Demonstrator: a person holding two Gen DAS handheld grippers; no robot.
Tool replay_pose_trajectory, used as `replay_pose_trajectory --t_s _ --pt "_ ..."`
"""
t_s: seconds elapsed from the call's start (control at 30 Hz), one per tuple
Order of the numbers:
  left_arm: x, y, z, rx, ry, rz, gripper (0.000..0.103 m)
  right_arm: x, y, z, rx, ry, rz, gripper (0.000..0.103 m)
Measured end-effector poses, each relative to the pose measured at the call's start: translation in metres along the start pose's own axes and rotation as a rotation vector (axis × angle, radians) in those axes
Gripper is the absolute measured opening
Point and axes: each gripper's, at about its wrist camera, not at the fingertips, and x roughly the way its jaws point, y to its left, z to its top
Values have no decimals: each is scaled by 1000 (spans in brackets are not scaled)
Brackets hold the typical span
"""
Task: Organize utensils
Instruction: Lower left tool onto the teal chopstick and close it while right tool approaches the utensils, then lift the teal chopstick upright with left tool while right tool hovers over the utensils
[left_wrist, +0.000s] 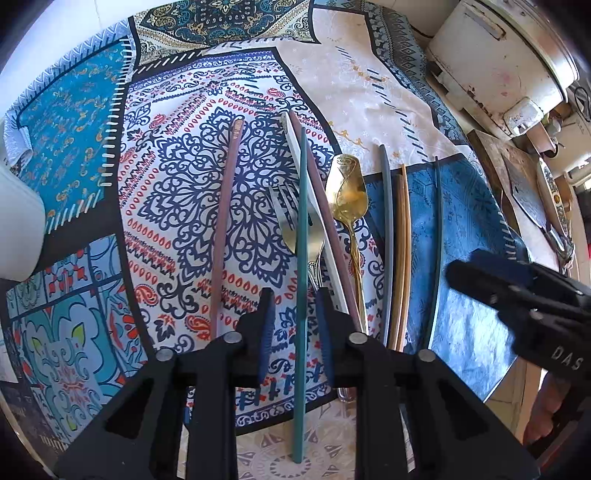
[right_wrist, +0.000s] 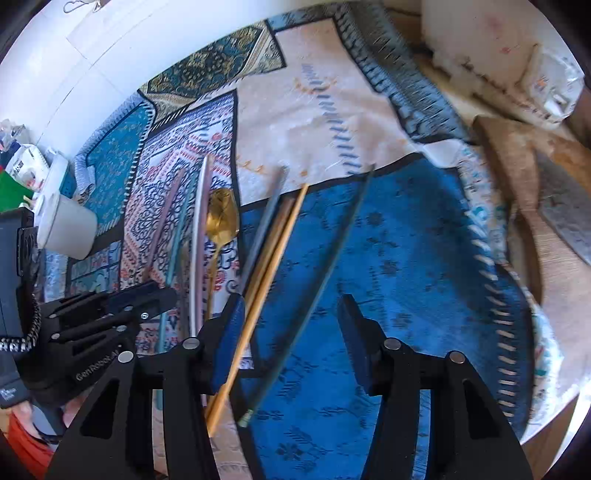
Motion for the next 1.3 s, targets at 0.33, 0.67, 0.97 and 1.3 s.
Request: replay_pose_trajectory --t_s 0.33,0.67,0.97,1.3 --pt "7 4 4 -60 5 -42 4 22 9 12 -19 67 29 21" --pt "-8 8 3 -50 -28 -81 4 26 5 10 15 79 -5 12" --pt "-4 6 8 2 13 -119 4 30 16 11 61 37 -88 8" --pt "6 0 5 15 41 -139 4 32 20 18 32 5 -136 6"
